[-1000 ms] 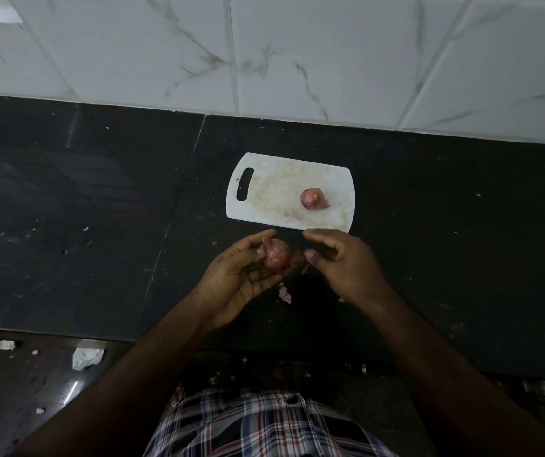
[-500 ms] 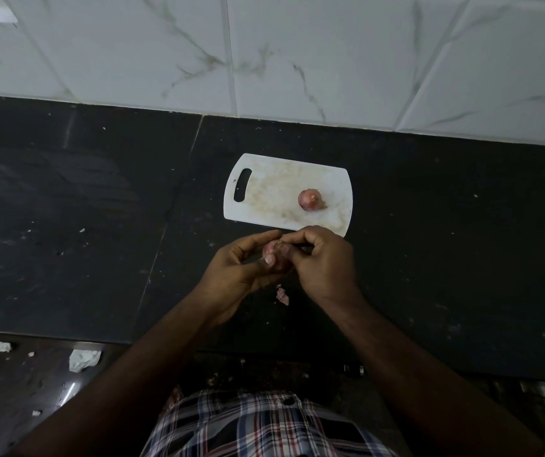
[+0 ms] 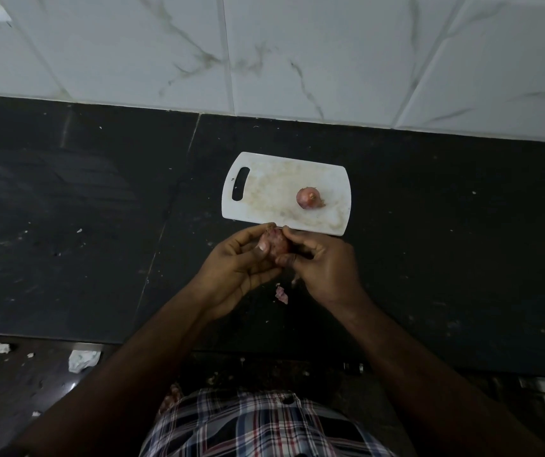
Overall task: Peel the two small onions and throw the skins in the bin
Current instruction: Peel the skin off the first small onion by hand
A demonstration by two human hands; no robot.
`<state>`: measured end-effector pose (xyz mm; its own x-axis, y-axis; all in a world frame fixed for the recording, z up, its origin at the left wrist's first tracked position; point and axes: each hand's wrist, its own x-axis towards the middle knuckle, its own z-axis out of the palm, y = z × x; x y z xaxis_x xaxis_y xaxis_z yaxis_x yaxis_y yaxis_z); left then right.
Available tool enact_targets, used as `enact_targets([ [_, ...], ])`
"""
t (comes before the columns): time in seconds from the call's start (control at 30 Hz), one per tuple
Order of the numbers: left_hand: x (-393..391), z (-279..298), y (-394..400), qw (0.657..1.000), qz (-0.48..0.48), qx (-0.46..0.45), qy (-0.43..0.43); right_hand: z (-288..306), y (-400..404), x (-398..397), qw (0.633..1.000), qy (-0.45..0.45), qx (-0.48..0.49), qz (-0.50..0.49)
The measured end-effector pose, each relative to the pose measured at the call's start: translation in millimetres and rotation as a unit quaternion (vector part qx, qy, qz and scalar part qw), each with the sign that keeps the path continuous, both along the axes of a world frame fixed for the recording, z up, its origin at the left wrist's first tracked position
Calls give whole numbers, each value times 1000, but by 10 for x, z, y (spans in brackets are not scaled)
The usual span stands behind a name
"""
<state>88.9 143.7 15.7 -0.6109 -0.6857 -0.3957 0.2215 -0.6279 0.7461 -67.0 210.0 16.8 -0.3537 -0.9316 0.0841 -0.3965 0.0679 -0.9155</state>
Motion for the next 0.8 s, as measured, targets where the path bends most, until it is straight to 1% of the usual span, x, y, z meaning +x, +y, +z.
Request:
enact_targets([
  [0.13,7,13,-4,1000,-1,-9,1,9,15,27,999,41,-22,-8],
  [0.37,6,18,37,999,9,-37,13,30,44,41,998,49,-49,-9],
  [0.57,-2,5,82,998,42,-54,12,79,29,58,996,71,-59,-10],
  [0.63,-1,-13,101,997,49,-54,6,134,7,31,998,58,-39,-2],
  [0.73,9,-18,93,997,43,-60,3,227,-22,-16,998,39,9,45],
  [0.8,13,-17,81,997,26,-70,1,249,-24,-11,998,41,11,47],
])
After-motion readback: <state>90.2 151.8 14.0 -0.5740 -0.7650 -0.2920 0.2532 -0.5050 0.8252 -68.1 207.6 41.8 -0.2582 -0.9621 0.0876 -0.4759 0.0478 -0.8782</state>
